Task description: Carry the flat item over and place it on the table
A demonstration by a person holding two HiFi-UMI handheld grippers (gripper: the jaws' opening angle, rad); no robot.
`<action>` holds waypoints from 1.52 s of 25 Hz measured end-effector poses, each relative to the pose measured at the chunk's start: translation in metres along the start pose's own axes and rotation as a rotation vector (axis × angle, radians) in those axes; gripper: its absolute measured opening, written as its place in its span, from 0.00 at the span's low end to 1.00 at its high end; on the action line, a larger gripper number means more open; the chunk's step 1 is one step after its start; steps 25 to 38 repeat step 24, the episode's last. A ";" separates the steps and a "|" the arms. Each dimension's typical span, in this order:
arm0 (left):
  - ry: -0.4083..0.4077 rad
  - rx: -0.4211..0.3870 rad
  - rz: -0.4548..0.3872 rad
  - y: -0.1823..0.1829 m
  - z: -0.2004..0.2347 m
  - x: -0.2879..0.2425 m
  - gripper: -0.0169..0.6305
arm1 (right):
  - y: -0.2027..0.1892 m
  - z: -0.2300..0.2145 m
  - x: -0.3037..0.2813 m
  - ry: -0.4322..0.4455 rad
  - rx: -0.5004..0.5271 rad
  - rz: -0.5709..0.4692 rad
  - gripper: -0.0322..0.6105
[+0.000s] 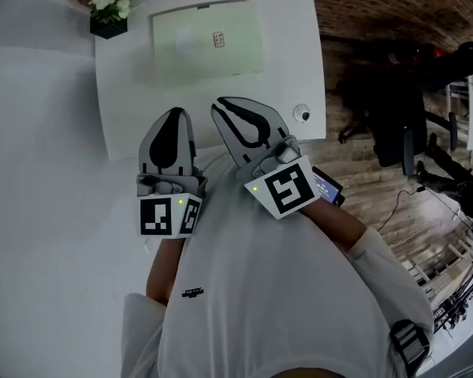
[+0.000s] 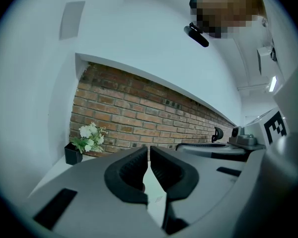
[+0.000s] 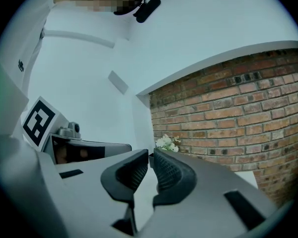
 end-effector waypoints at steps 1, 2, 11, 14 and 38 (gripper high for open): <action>-0.001 -0.001 0.000 -0.001 -0.001 0.001 0.08 | 0.000 0.001 0.001 -0.003 0.003 0.000 0.14; -0.001 -0.001 0.001 -0.001 -0.002 0.002 0.08 | 0.001 0.002 0.002 -0.004 0.004 -0.001 0.14; 0.007 0.015 0.008 -0.007 -0.007 0.002 0.08 | -0.003 -0.001 0.006 -0.004 -0.031 0.004 0.14; 0.005 0.018 0.012 -0.007 -0.008 -0.001 0.08 | -0.005 -0.003 0.007 -0.008 -0.035 0.011 0.14; 0.009 0.031 0.022 -0.003 -0.010 -0.015 0.08 | -0.005 -0.022 0.003 -0.026 -0.062 0.041 0.14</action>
Point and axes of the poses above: the fingertips, and each gripper's own axes: x backward along the fingers, z to its left, y out of its top, the point moved 9 cm from there along x, backward along the fingers, and after that the axes turned 8 degrees about x, right-handed, at the moved point
